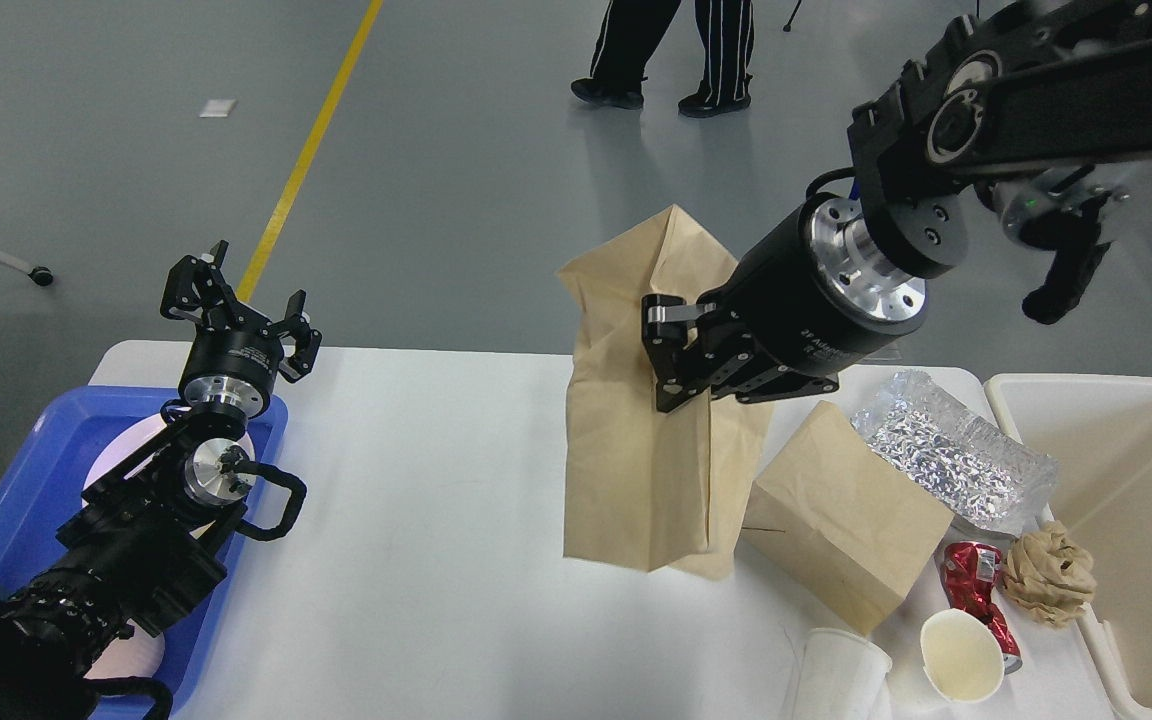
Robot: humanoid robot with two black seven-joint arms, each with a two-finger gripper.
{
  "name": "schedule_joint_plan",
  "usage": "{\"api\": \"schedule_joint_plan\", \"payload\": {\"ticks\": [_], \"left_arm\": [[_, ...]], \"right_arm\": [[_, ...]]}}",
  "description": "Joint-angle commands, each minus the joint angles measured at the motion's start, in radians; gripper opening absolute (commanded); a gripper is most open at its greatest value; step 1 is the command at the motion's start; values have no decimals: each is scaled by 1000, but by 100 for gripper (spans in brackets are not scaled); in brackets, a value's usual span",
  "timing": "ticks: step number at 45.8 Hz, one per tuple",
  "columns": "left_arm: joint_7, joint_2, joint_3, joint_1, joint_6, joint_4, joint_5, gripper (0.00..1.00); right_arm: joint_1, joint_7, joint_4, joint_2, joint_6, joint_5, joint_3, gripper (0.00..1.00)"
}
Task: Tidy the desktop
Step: 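Lift the paper bag and carry it toward the white bin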
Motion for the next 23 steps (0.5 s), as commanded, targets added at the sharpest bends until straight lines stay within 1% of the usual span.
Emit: {"api": "schedule_joint_plan", "payload": {"ticks": [1, 5, 10, 12, 14, 18, 23], "left_arm": [[0, 0, 0, 0, 0, 0, 0, 97], [0, 0, 0, 0, 0, 0, 0, 97], [0, 0, 0, 0, 0, 0, 0, 97], [0, 0, 0, 0, 0, 0, 0, 97], [0, 0, 0, 0, 0, 0, 0, 97], [0, 0, 0, 0, 0, 0, 0, 97], [0, -2, 0, 0, 0, 0, 0, 97]], "right_arm": [[-109, 1, -26, -6, -136, -29, -135, 0], [-218, 1, -74, -34, -242, -40, -241, 0], [-408, 1, -175, -133, -386, -40, -309, 0], [-477, 0, -225, -173, -421, -40, -318, 0], [-528, -3, -276, -213, -440, -40, -324, 0], [-628, -7, -408, -296, -444, -40, -338, 0], [-773, -8, -569, -351, -461, -38, -341, 0]]}}
